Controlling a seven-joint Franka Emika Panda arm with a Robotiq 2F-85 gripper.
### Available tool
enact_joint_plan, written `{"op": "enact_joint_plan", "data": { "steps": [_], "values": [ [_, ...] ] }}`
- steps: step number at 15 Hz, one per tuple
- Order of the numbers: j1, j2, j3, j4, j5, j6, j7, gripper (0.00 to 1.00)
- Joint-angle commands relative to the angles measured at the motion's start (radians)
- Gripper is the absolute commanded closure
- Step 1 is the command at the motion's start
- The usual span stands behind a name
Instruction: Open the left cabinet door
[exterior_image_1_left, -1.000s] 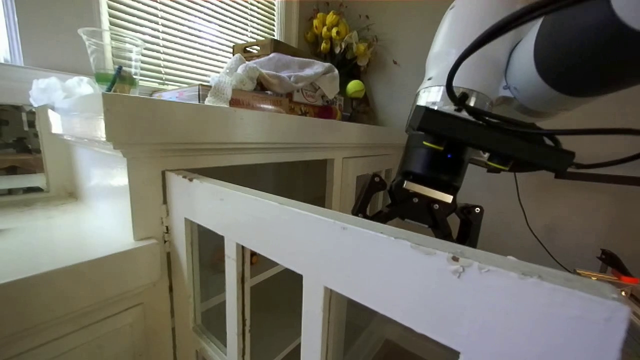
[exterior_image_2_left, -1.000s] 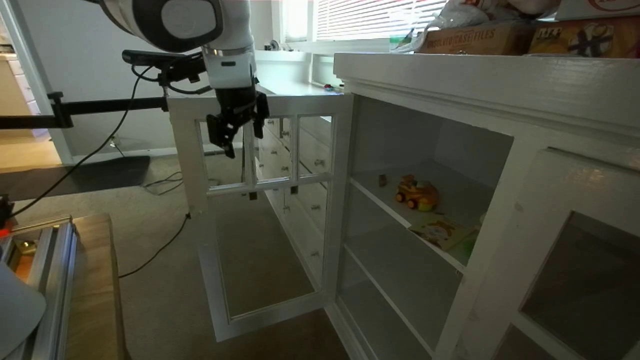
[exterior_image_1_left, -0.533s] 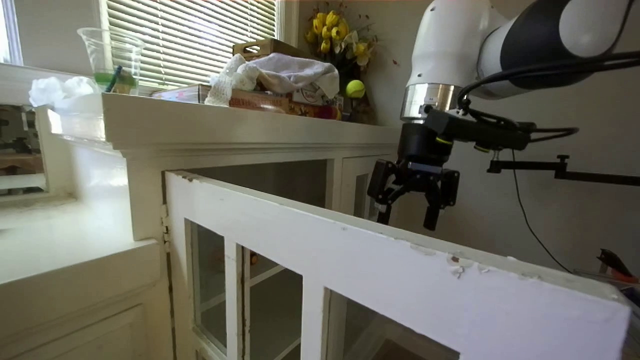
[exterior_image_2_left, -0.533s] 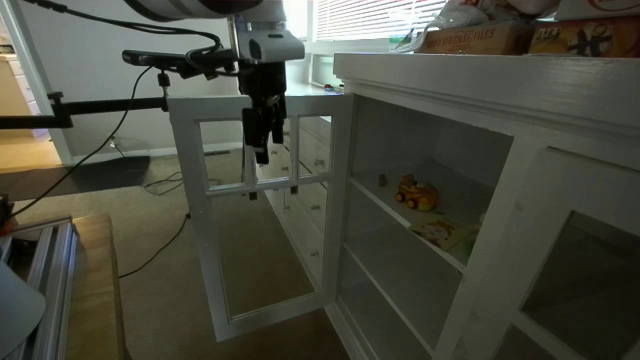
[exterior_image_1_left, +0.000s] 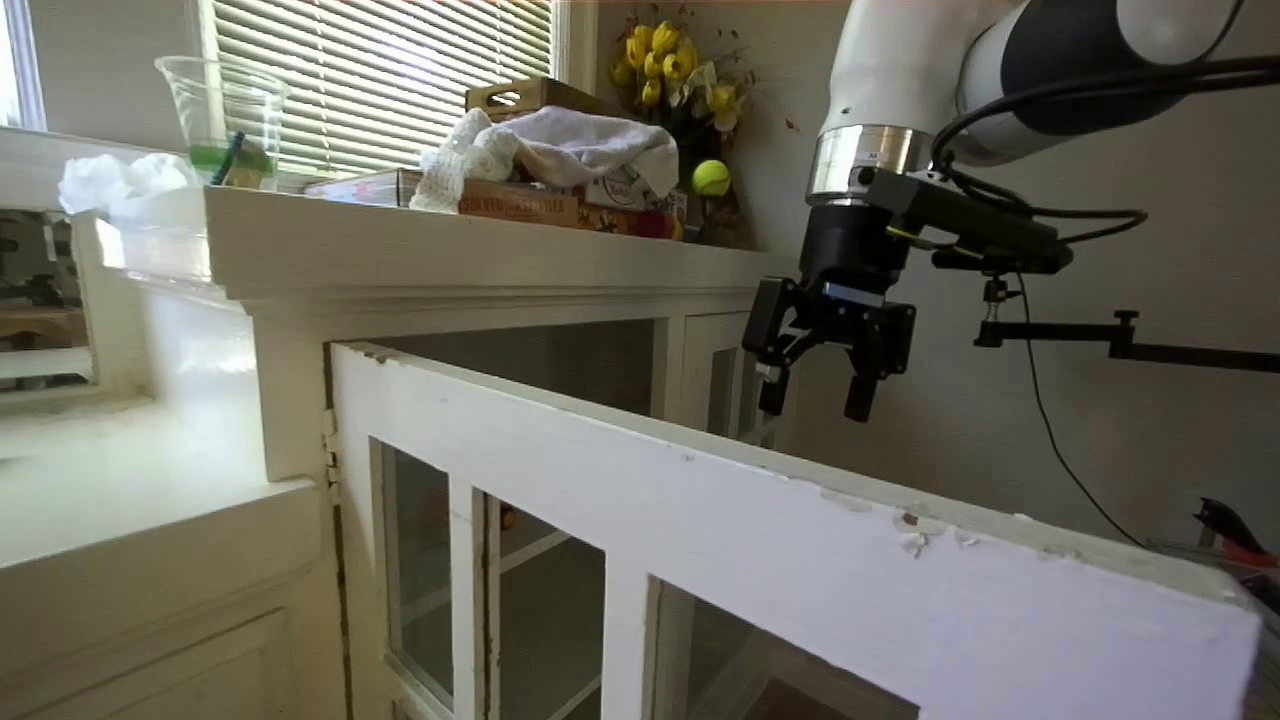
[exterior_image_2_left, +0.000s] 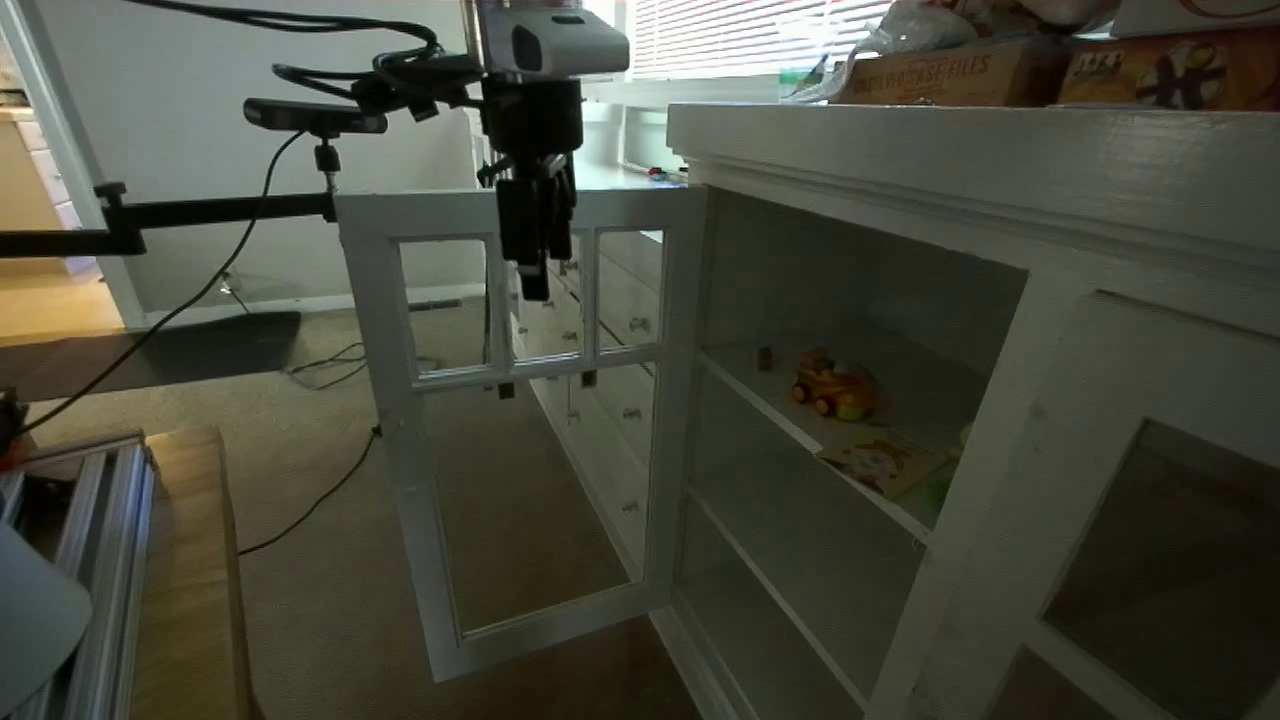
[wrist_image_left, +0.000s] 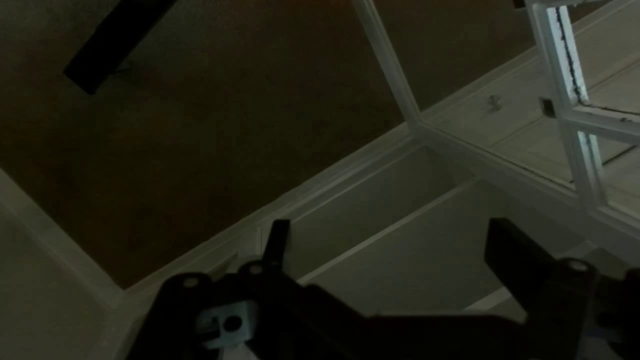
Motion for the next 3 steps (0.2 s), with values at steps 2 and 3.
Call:
{"op": "enact_joint_plan", "data": {
  "steps": [2, 3],
  "values": [
    [0.029, 0.006, -0.031, 0.004, -0.019, -0.003, 0.013, 0.0],
    [0.029, 0.007, -0.031, 0.004, -0.019, -0.003, 0.013, 0.0]
  ]
}}
